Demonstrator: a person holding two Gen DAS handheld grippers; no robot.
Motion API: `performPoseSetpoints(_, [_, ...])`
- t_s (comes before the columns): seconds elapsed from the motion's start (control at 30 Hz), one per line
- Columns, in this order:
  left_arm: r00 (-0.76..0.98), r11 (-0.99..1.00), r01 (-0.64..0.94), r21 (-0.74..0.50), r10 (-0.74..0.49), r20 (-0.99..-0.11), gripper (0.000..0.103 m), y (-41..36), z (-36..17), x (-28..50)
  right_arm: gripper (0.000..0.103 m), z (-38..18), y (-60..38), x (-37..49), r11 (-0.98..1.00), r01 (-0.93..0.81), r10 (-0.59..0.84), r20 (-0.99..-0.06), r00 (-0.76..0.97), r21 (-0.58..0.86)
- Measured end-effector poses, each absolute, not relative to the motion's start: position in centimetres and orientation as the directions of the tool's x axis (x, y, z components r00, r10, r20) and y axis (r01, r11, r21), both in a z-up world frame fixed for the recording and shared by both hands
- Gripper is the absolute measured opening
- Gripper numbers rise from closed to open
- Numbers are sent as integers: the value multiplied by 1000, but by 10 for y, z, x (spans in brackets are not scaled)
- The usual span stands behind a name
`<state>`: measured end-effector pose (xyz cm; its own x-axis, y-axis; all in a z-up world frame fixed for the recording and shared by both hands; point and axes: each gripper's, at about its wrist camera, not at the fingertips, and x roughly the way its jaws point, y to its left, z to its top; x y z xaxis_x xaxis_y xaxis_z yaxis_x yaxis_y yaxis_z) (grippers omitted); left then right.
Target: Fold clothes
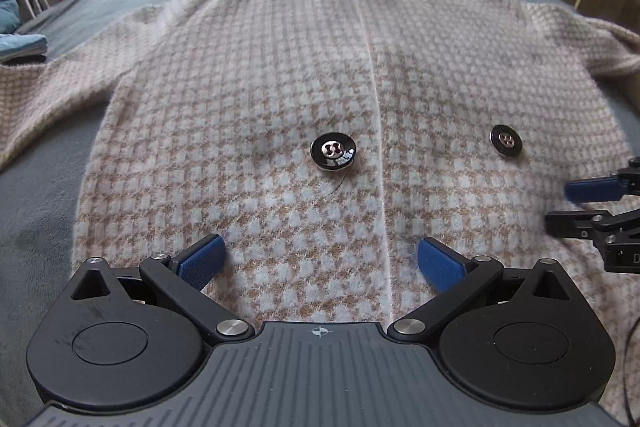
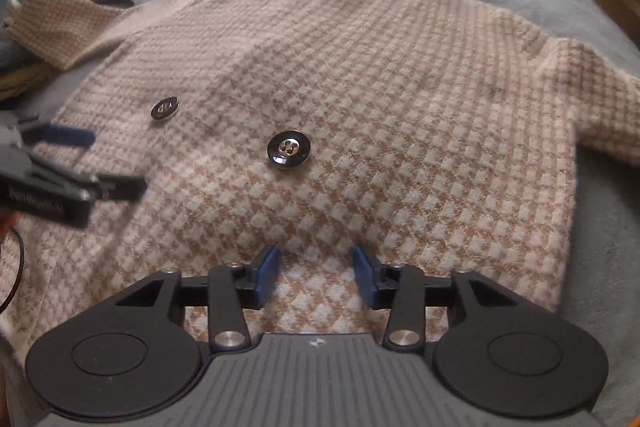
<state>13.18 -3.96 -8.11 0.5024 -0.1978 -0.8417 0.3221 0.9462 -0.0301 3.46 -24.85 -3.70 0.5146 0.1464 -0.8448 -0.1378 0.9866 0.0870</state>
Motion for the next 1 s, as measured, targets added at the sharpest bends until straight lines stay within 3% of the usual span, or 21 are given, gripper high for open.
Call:
performPoseSetpoints(0.1, [497, 951, 309, -10, -170, -851, 103, -42, -86, 130, 52, -29, -244, 33, 993, -114, 90, -819, 567, 30])
performPoseSetpoints(0.23, [488, 956, 294, 6, -145, -861, 103, -44, -89, 130, 79, -21, -237, 33, 996, -81, 23, -785, 619, -35])
performPoseSetpoints(0.33, [472, 959, 283, -7, -146, -870, 103, -42, -89, 132, 97, -34, -236, 41, 997, -76, 22, -810, 586, -28])
performPoseSetpoints(0.43, [447, 961, 275, -18, -144, -883, 103, -43, -88, 137, 103, -47, -234, 49, 997, -71, 21, -833, 553, -21])
performPoseSetpoints(1.0, [444, 966, 258, -22, -138, -885, 103, -44, -89, 136, 103, -54, -236, 65, 998, -59, 28, -884, 467, 0])
